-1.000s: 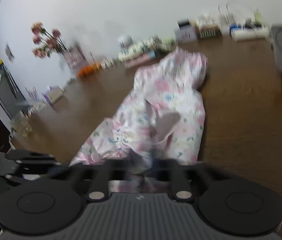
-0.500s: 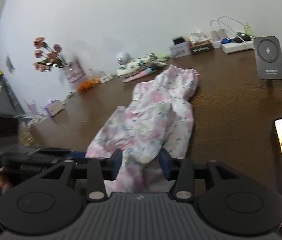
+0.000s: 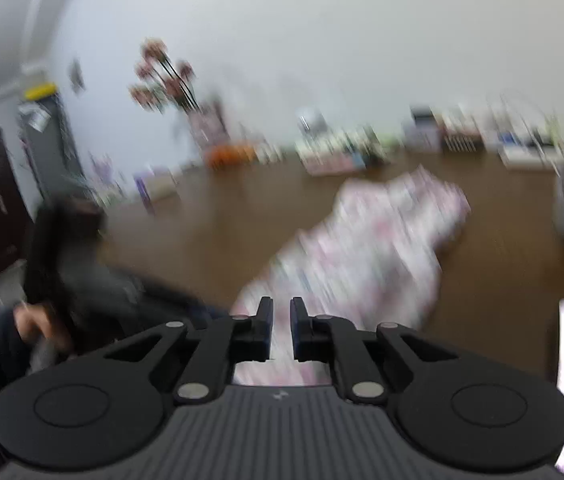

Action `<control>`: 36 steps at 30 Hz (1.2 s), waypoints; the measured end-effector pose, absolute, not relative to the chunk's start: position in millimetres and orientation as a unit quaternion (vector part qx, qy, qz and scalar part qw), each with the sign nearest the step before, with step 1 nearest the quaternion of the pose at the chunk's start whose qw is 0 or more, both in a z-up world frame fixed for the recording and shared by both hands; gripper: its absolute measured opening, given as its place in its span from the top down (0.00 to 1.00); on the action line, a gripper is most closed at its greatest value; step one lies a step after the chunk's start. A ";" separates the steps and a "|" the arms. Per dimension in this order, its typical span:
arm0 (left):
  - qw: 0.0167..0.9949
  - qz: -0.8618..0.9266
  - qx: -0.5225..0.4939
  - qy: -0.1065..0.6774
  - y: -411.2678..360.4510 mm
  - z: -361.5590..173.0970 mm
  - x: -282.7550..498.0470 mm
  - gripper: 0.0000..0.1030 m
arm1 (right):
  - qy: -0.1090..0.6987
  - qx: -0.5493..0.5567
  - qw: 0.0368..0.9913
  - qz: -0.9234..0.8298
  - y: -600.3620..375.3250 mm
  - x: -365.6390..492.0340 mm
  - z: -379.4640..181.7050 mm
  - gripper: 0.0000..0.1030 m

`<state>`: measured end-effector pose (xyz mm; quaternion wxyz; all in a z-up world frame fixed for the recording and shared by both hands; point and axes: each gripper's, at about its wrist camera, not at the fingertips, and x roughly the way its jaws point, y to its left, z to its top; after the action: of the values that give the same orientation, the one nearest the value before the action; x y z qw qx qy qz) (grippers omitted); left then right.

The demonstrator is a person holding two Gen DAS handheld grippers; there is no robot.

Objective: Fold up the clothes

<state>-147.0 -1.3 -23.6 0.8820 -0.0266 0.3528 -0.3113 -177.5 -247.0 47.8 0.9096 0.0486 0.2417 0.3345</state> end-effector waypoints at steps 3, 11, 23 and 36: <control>0.883 -0.312 -0.009 0.350 -4.5 -23.4 -148.4 0.84 | 0.237 0.051 0.920 0.309 -231.2 -143.6 41.6 0.90; 0.901 -0.309 -0.001 0.306 18.0 -9.2 -172.7 0.61 | 0.340 0.096 0.886 0.301 -223.6 -81.9 -0.9 0.92; 0.854 -0.349 0.377 0.081 -17.1 -42.9 -277.7 0.19 | 0.369 0.160 0.857 0.323 -246.2 -92.8 -11.5 0.92; 0.766 -0.349 0.538 -0.039 -39.7 -83.4 -276.1 0.47 | 0.380 0.147 0.854 0.324 -242.3 -109.4 -5.4 0.92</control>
<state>-276.1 -39.7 -83.4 0.7662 0.5383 -0.0390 -0.3488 -109.4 -242.3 -5.4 0.8540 0.1469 0.3801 0.3235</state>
